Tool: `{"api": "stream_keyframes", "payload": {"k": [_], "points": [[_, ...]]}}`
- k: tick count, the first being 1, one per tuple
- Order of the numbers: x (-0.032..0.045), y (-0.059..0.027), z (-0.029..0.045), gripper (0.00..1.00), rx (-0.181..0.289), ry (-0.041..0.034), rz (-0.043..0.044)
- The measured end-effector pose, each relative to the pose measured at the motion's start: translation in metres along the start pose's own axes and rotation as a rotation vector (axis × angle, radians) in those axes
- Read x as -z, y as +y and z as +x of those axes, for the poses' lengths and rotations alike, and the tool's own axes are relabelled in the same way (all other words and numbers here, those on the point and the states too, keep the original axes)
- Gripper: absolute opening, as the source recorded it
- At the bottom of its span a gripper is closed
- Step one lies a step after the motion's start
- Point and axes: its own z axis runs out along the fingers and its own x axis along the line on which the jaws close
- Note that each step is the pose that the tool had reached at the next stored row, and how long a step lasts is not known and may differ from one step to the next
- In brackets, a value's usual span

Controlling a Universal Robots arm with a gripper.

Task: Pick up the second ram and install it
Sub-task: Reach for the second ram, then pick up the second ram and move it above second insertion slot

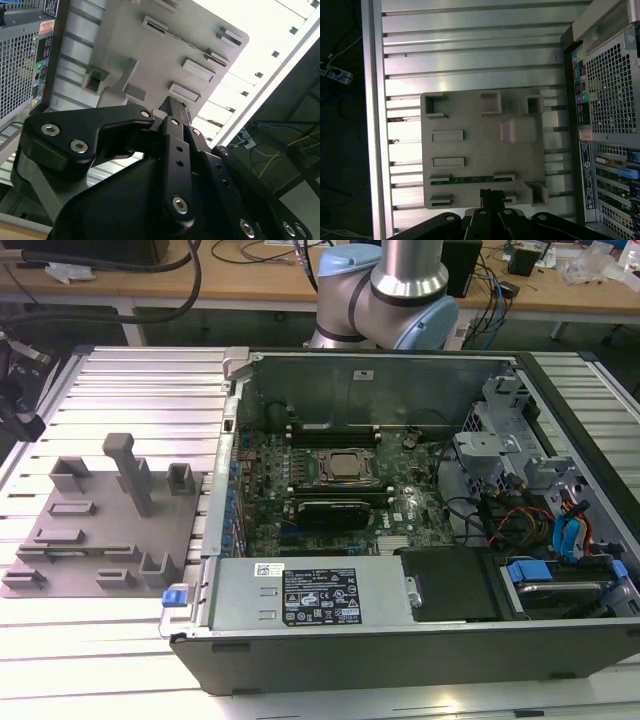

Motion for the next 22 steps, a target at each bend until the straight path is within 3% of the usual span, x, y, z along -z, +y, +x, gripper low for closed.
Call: {"api": "stream_keyframes", "payload": {"k": [6, 8, 17, 20, 22], "points": [[0.0000, -0.0003, 0.0000, 0.08, 0.000, 0.0000, 0.0000], [0.0001, -0.0003, 0.0000, 0.08, 0.021, 0.0010, -0.0004], [0.0000, -0.0003, 0.0000, 0.08, 0.192, 0.0083, -0.0042], [0.0000, -0.0003, 0.0000, 0.08, 0.288, 0.0125, -0.0063], [0.0000, -0.0003, 0.0000, 0.08, 0.308, 0.0134, -0.0067]]}}
